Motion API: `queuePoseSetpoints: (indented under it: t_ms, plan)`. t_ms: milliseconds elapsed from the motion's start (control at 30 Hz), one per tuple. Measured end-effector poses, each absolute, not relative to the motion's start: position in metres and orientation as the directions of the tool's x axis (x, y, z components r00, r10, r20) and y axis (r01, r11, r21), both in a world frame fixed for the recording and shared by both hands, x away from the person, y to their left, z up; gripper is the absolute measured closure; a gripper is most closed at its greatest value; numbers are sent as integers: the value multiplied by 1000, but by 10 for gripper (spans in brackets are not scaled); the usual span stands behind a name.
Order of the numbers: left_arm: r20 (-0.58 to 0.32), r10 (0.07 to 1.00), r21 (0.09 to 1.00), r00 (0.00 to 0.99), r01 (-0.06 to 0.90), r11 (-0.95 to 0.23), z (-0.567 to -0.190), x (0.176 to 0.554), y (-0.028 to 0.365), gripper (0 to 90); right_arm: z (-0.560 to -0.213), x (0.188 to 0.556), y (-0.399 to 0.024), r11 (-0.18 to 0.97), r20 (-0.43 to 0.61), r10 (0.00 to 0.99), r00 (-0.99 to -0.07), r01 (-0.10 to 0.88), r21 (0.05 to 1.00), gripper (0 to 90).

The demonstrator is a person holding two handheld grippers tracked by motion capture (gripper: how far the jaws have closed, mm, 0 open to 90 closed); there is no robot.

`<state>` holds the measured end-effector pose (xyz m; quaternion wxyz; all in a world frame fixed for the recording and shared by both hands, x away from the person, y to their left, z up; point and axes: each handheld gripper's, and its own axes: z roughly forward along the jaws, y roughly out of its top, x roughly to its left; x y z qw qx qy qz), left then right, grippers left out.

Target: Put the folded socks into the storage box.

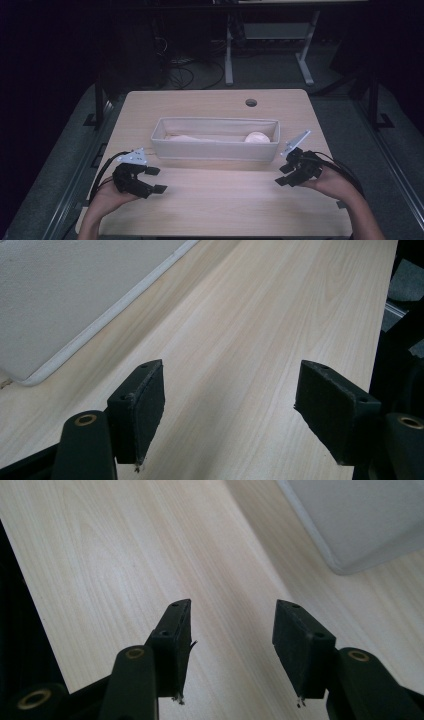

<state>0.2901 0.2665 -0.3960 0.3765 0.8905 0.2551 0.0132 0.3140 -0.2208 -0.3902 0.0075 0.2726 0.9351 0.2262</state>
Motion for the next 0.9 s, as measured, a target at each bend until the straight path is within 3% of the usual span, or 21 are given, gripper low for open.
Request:
queuePoseSetpoints:
  t_ms: [900]
  plan:
    - [-175,465,671,868,451,-588,-398,290,267,276,-407,292,-215,747,132,488,-863,491,449,494]
